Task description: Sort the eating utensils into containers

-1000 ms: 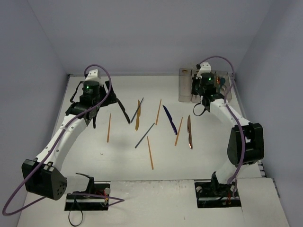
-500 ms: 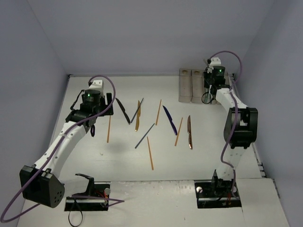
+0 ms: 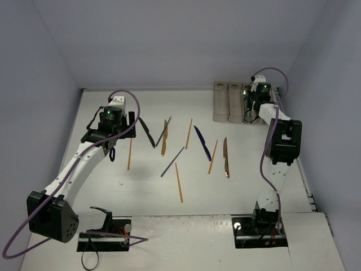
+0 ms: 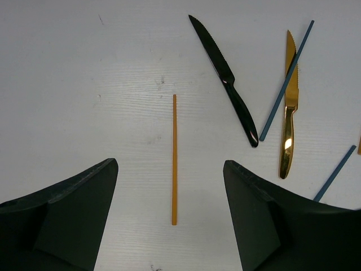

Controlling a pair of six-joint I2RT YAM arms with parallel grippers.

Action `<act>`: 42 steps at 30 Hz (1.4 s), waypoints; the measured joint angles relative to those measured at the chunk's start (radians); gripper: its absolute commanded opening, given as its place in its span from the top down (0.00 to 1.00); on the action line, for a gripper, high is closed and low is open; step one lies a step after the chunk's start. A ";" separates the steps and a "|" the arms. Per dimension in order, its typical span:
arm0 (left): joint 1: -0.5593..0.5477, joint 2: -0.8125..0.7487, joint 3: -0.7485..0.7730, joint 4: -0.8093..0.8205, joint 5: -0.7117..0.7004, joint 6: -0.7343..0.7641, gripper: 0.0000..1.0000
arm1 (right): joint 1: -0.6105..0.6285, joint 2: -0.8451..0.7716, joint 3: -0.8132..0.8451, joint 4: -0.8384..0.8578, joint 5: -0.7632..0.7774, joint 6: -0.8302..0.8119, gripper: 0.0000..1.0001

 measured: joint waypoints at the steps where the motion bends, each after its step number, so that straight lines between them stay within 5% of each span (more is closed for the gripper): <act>1: 0.000 0.004 0.000 0.000 0.000 0.000 0.27 | 0.000 0.008 0.006 0.000 0.000 0.000 0.84; 14: 0.000 0.009 0.000 0.001 0.014 -0.001 0.27 | 0.007 -0.086 -0.057 -0.009 0.005 0.031 0.50; 26: 0.000 0.005 0.000 -0.002 0.028 -0.006 0.27 | 0.293 -0.734 -0.518 0.009 0.148 0.325 0.45; 34: 0.000 -0.003 0.000 -0.009 0.028 -0.006 0.27 | 0.413 -0.776 -0.809 -0.073 0.197 0.485 0.45; 42: 0.000 -0.003 0.000 -0.015 0.026 -0.006 0.27 | 0.512 -0.776 -0.876 -0.096 0.212 0.586 0.44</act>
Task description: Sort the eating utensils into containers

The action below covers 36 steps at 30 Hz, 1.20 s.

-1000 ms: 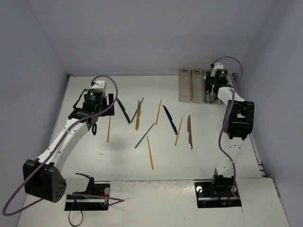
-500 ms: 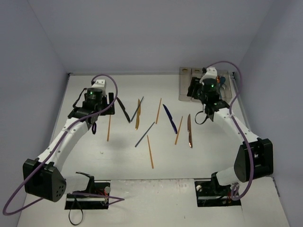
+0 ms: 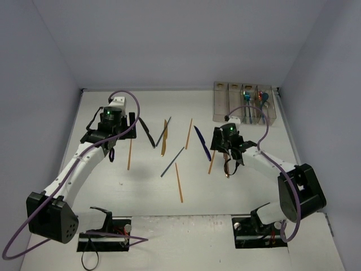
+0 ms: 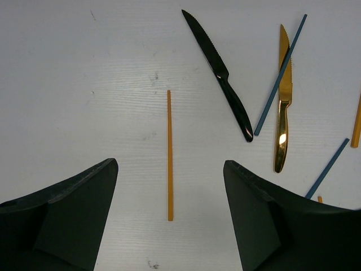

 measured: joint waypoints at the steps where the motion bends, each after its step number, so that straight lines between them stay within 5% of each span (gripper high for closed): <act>1: 0.000 0.000 0.000 0.000 0.000 0.000 0.27 | 0.012 0.000 -0.004 0.000 0.004 0.010 0.44; 23: 0.000 0.000 0.000 -0.002 -0.001 0.000 0.27 | 0.173 0.107 -0.024 -0.124 0.072 0.127 0.53; 36: 0.000 0.000 0.000 -0.007 -0.005 0.000 0.27 | 0.171 0.119 -0.020 -0.125 0.094 0.138 0.98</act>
